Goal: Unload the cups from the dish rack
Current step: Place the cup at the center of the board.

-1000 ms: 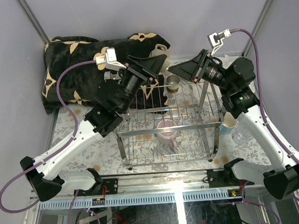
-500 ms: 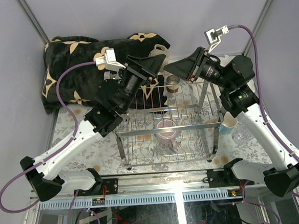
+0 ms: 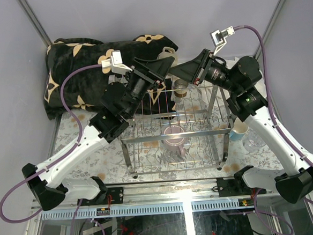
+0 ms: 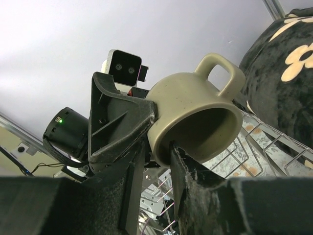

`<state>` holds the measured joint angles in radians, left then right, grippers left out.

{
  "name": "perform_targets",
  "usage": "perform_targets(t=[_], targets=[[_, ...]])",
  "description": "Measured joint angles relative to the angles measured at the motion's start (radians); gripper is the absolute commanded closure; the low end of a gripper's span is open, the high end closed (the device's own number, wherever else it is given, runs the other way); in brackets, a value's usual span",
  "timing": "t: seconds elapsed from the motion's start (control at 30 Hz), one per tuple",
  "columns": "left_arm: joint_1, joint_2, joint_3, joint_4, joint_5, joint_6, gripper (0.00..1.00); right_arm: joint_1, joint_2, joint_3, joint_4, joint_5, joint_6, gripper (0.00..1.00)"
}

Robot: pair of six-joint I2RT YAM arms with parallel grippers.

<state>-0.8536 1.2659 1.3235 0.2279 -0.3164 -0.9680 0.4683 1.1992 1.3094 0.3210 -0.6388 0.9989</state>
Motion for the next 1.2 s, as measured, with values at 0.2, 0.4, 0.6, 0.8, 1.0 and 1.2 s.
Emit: perform_targets(t=[0.2,0.4,0.6,0.8,1.0,1.2], targets=[[0.003,0.002,0.0,-0.01,0.01,-0.014,0.97,0.008,0.005,0.005,0.001,0.011,-0.033,1.0],[0.003,0.002,0.0,-0.013,0.01,-0.024,0.78,0.014,0.002,0.006,-0.003,0.022,-0.07,1.0],[0.002,-0.008,0.0,-0.026,0.003,-0.016,0.46,0.016,-0.012,0.012,-0.04,0.029,-0.087,1.0],[-0.004,-0.053,0.0,-0.08,0.003,0.027,0.37,0.042,-0.012,0.049,-0.108,0.028,-0.115,1.0],[-0.003,-0.089,0.0,-0.133,0.02,0.064,0.26,0.062,-0.008,0.101,-0.214,0.021,-0.16,1.0],[0.051,-0.179,-0.006,-0.15,-0.042,0.122,0.2,0.019,-0.008,0.116,-0.295,0.106,-0.169,1.0]])
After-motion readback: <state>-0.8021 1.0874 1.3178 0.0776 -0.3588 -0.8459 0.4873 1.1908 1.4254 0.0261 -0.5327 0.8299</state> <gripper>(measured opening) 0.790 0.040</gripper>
